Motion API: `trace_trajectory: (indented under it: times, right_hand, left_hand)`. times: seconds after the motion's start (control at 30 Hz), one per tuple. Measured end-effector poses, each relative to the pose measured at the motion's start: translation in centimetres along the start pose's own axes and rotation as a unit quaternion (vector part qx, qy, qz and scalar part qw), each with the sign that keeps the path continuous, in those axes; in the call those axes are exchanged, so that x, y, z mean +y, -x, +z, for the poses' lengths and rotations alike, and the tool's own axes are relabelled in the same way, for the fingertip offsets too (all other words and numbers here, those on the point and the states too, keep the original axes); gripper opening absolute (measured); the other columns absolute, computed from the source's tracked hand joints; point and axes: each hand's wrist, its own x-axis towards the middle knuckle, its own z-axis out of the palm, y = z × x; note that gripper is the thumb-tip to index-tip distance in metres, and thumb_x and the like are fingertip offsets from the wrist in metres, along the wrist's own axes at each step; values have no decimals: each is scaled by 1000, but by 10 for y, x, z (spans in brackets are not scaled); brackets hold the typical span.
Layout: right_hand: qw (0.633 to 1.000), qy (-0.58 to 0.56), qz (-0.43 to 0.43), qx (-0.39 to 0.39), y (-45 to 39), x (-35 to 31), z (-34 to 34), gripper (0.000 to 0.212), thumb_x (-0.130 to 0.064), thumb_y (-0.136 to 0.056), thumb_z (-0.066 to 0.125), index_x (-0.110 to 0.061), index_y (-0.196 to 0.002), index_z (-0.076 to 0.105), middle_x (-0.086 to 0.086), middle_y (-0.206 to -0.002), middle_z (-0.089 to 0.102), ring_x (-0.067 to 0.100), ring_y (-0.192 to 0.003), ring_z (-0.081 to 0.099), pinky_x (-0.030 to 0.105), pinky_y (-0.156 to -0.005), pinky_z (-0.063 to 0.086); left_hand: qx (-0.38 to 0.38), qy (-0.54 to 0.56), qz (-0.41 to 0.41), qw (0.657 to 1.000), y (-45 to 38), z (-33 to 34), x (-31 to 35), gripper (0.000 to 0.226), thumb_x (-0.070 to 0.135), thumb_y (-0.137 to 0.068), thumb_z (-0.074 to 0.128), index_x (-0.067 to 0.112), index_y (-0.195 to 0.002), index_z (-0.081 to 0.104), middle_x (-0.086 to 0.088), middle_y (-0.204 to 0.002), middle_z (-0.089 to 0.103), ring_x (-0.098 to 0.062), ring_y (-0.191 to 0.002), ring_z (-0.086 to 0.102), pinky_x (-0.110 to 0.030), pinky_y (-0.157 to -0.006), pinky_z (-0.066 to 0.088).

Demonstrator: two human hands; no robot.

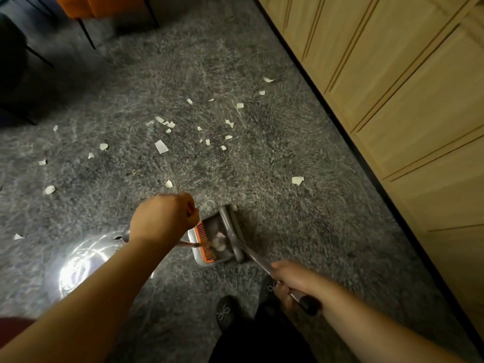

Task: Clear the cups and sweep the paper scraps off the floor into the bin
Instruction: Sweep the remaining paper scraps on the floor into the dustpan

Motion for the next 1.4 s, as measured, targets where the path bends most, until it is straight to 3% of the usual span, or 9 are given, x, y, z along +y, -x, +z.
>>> trace_trajectory:
  times: [0.13, 0.43, 0.63, 0.8, 0.87, 1.03, 1.17, 1.33, 1.4]
  right_hand:
    - [998, -64, 10, -12, 20, -4, 10, 28, 2, -99, 32, -1, -121, 48, 4, -51, 39, 4, -26, 33, 8, -32, 27]
    - [994, -62, -29, 85, 36, -18, 11, 42, -1, -100, 39, -7, -141, 35, 10, -63, 43, 6, -23, 38, 12, -27, 27]
    - [990, -75, -44, 108, 18, -44, 9, 35, -3, -100, 38, -11, -134, 39, 11, -61, 44, 7, -23, 35, 12, -29, 30]
    - [992, -58, -42, 107, -6, -72, 9, 30, 0, -100, 36, -2, -129, 40, 9, -59, 39, 9, -23, 32, 11, -34, 27]
    - [993, -39, -30, 103, -17, -85, 8, 29, 0, -100, 35, -12, -125, 44, 9, -58, 40, 10, -22, 33, 11, -34, 29]
    - [996, 20, 2, 86, -38, -117, 8, 15, -2, -101, 32, -10, -101, 45, 2, -30, 37, 10, -20, 31, 11, -31, 31]
    - [991, 105, 23, 79, -58, -137, 17, 21, -7, -100, 34, -7, -84, 48, 7, -44, 39, 14, -27, 33, 14, -35, 31]
    - [972, 224, 1, 69, -78, -153, 41, 25, -7, -97, 33, -23, -114, 43, 10, -54, 47, 18, -43, 40, 24, -44, 33]
    - [965, 259, -21, 39, -78, -156, 56, 20, -3, -96, 36, -19, -105, 45, 8, -62, 46, 16, -48, 42, 25, -45, 35]
  left_hand:
    - [-7, 24, -5, 1000, 7, -1, -14, 17, 44, -89, 62, 30, -97, 69, 0, -79, 67, -24, -72, 65, -26, -57, 46]
    - [13, 72, -85, 994, 38, -15, -63, 19, 44, -87, 65, 28, -97, 70, -4, -85, 69, -28, -81, 65, -27, -61, 40]
    - [11, 93, -137, 986, 52, -24, -111, 17, 42, -86, 68, 27, -94, 70, -2, -77, 67, -25, -71, 62, -29, -61, 48]
    - [15, 80, -193, 978, 61, -27, -144, 14, 43, -87, 66, 29, -89, 68, 2, -66, 61, -20, -62, 55, -27, -55, 40]
    - [13, 81, -222, 972, 59, -29, -156, 13, 44, -87, 67, 30, -87, 67, 3, -65, 60, -19, -61, 55, -27, -54, 39]
    - [7, 62, -260, 964, 44, -26, -173, 16, 45, -87, 66, 29, -89, 69, 0, -71, 59, -21, -65, 51, -28, -56, 37]
    - [-2, 54, -265, 963, 32, -18, -172, 16, 42, -89, 64, 26, -91, 69, 0, -67, 55, -20, -61, 49, -26, -52, 34]
    - [-16, 43, -266, 963, 20, -20, -178, 20, 45, -90, 61, 27, -98, 68, 3, -71, 54, -19, -64, 49, -26, -54, 35]
    - [-25, 40, -268, 962, 19, -18, -180, 22, 45, -92, 59, 26, -99, 67, 6, -67, 50, -17, -61, 48, -25, -52, 35]
